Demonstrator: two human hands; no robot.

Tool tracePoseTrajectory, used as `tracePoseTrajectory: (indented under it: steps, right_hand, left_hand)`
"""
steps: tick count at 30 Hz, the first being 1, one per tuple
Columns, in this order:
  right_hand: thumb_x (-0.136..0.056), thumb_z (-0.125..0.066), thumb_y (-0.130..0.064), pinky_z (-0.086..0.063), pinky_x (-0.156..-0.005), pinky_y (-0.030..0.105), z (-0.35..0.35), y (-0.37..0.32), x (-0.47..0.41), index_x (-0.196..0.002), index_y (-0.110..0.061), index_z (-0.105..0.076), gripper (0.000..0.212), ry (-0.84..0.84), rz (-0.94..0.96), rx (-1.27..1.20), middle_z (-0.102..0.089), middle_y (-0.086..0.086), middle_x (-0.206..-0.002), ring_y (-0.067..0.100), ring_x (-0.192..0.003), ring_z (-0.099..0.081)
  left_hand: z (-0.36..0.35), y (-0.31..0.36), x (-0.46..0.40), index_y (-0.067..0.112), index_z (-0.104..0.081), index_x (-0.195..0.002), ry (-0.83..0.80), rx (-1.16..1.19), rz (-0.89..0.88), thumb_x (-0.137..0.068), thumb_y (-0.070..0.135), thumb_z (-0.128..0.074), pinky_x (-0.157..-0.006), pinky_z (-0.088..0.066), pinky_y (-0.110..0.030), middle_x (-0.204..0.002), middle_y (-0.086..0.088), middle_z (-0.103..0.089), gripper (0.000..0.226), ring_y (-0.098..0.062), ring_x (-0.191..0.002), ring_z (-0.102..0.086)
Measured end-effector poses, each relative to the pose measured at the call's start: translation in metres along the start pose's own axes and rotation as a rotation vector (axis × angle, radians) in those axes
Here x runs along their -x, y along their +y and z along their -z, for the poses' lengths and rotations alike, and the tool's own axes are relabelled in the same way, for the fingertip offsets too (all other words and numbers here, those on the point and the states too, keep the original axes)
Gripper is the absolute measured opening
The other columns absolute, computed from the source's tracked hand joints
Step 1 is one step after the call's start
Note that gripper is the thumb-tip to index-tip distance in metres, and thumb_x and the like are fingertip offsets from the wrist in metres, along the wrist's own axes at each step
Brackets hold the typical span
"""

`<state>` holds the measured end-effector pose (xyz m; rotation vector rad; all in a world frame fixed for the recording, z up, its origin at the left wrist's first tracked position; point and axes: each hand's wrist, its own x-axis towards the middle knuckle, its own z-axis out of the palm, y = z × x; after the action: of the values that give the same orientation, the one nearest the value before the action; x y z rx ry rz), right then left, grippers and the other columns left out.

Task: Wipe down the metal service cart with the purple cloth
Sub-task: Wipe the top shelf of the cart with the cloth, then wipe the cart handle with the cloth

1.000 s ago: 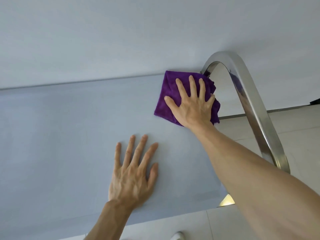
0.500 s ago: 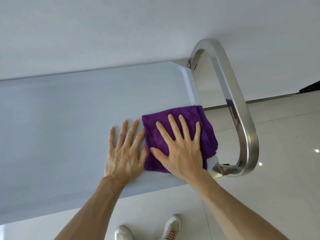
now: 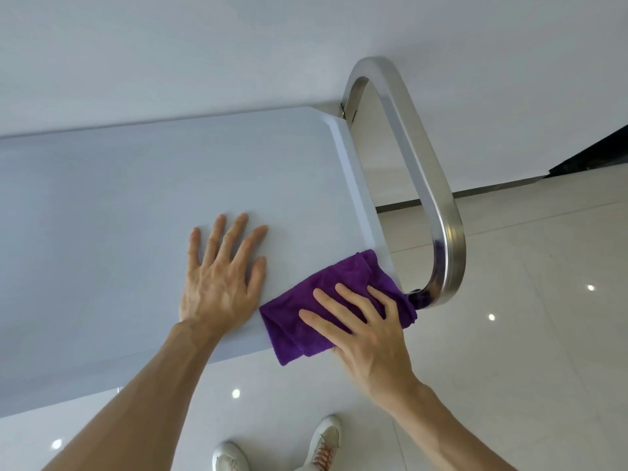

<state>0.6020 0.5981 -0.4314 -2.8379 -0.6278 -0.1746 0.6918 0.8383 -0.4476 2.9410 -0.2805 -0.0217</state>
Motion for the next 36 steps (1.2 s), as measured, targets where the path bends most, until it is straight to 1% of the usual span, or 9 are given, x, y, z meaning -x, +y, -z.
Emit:
tracePoseTrajectory:
  steps: [8,13,16,18,22,26,31,34,36]
  right_hand:
    - [-0.088,-0.049,-0.026,-0.056,-0.075,0.034,0.100,-0.004,-0.002,-0.116,-0.028,-0.070,0.035,-0.090,-0.140,-0.421,-0.071,-0.020,-0.106,0.008,-0.093,-0.067]
    - [-0.093,-0.047,-0.060,-0.052,-0.065,0.019,0.170,0.019,-0.014,-0.116,-0.043,-0.055,0.030,-0.063,-0.191,-0.414,-0.068,-0.025,-0.094,-0.003,-0.081,-0.065]
    - [-0.090,-0.046,-0.067,-0.051,-0.061,0.022,0.195,0.049,-0.034,-0.111,-0.041,-0.052,0.034,-0.020,-0.224,-0.257,-0.065,-0.017,-0.083,0.003,-0.075,-0.062]
    - [-0.091,-0.045,-0.060,-0.049,-0.058,0.032,0.200,0.065,-0.052,-0.109,-0.039,-0.056,0.030,-0.014,-0.181,-0.036,-0.061,-0.014,-0.087,0.007,-0.079,-0.057]
    - [-0.089,-0.052,-0.055,-0.039,-0.057,0.031,0.190,0.083,-0.073,-0.111,-0.034,-0.065,0.033,0.008,-0.284,0.189,-0.048,-0.004,-0.098,0.019,-0.091,-0.049]
    - [-0.096,-0.046,-0.055,-0.040,-0.061,0.035,0.174,0.080,-0.075,-0.126,-0.043,-0.051,0.034,0.064,-0.565,0.130,-0.042,0.000,-0.098,0.025,-0.077,-0.050]
    - [-0.093,-0.039,-0.066,-0.046,-0.092,0.032,0.148,0.059,-0.084,-0.131,-0.057,-0.043,0.039,0.027,-0.641,-0.473,-0.048,-0.009,-0.129,0.008,-0.109,-0.053]
    - [-0.090,-0.038,-0.072,-0.049,-0.085,0.035,0.131,0.056,-0.096,-0.125,-0.056,-0.048,0.040,0.164,-0.684,-0.383,-0.051,-0.008,-0.125,0.012,-0.101,-0.055]
    - [-0.095,-0.046,-0.060,-0.053,-0.072,0.035,0.119,0.055,-0.094,-0.126,-0.048,-0.054,0.034,0.286,-0.606,-0.180,-0.054,-0.002,-0.123,0.019,-0.095,-0.060]
  left_hand:
    - [0.002,0.001,0.000,0.035,-0.032,-0.149,0.000,0.027,0.016,-0.099,0.046,-0.027,-0.122,-0.004,-0.051,-0.161,0.004,-0.026,0.052,-0.021,-0.152,-0.012]
    - [0.003,0.001,0.001,0.036,-0.031,-0.150,-0.010,0.020,0.031,-0.098,0.047,-0.025,-0.122,-0.003,-0.051,-0.161,0.005,-0.026,0.054,-0.021,-0.152,-0.012]
    - [0.005,0.003,0.000,0.035,-0.032,-0.150,-0.015,0.030,0.030,-0.098,0.048,-0.025,-0.122,-0.003,-0.051,-0.161,0.004,-0.026,0.054,-0.022,-0.152,-0.012]
    - [0.006,0.004,0.000,0.034,-0.033,-0.150,-0.017,0.029,0.031,-0.098,0.047,-0.025,-0.122,-0.003,-0.051,-0.161,0.003,-0.027,0.054,-0.022,-0.152,-0.013]
    - [0.008,0.006,0.000,0.033,-0.035,-0.149,-0.020,0.025,0.034,-0.097,0.047,-0.025,-0.122,-0.004,-0.051,-0.161,0.003,-0.028,0.055,-0.022,-0.152,-0.014]
    - [0.009,0.006,-0.001,0.033,-0.035,-0.149,-0.027,0.021,0.041,-0.097,0.047,-0.025,-0.122,-0.002,-0.050,-0.161,0.003,-0.028,0.055,-0.022,-0.152,-0.013]
    - [0.009,0.005,-0.001,0.034,-0.033,-0.149,-0.035,0.006,0.042,-0.097,0.048,-0.023,-0.122,-0.002,-0.050,-0.161,0.004,-0.027,0.055,-0.021,-0.152,-0.012]
    - [0.008,0.005,-0.001,0.033,-0.034,-0.149,-0.034,-0.001,0.037,-0.097,0.047,-0.025,-0.122,-0.002,-0.050,-0.161,0.004,-0.027,0.054,-0.021,-0.152,-0.013]
    - [0.008,0.004,-0.001,0.033,-0.035,-0.149,-0.029,-0.002,0.033,-0.097,0.047,-0.025,-0.122,-0.003,-0.050,-0.161,0.003,-0.028,0.054,-0.022,-0.152,-0.014]
